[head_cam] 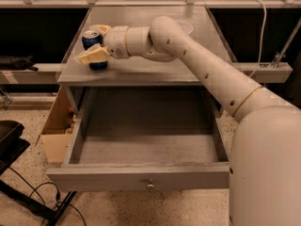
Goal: Pick pepsi can from top drawer and place on counter
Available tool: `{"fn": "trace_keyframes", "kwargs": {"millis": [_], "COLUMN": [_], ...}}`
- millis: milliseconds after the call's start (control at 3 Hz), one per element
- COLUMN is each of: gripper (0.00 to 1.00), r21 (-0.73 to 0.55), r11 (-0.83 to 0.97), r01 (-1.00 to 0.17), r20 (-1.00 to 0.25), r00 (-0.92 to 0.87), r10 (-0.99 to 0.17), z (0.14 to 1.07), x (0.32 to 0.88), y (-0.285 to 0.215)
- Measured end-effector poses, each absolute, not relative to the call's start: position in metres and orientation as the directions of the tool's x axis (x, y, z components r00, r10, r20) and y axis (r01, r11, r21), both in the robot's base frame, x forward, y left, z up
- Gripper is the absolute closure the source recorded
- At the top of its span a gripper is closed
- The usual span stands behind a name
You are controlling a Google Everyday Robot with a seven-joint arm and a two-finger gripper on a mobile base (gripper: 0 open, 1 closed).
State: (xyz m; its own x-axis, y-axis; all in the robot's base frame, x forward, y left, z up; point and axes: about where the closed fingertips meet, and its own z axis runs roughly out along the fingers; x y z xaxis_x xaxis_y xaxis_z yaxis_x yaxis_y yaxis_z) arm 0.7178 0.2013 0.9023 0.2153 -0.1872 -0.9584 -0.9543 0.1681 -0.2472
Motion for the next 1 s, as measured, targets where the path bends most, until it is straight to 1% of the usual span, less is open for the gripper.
{"fn": "trace_keyframes", "kwargs": {"millis": [333, 667, 1000], "gripper": [0.0, 0.0, 0.0], "r21": [-0.247, -0.249, -0.285], "r11": [0.168, 0.18, 0.239], "r01": [-0.954, -0.952, -0.928], "r20": [-0.958, -0.964, -0.95], "r00": [0.215, 0.225, 0.241], "r10": [-0.187, -0.143, -0.197], "z": [0.902, 0.923, 0.954], "x": [0.718, 0.719, 0.71], "y": [0.201, 0.192, 0.165]}}
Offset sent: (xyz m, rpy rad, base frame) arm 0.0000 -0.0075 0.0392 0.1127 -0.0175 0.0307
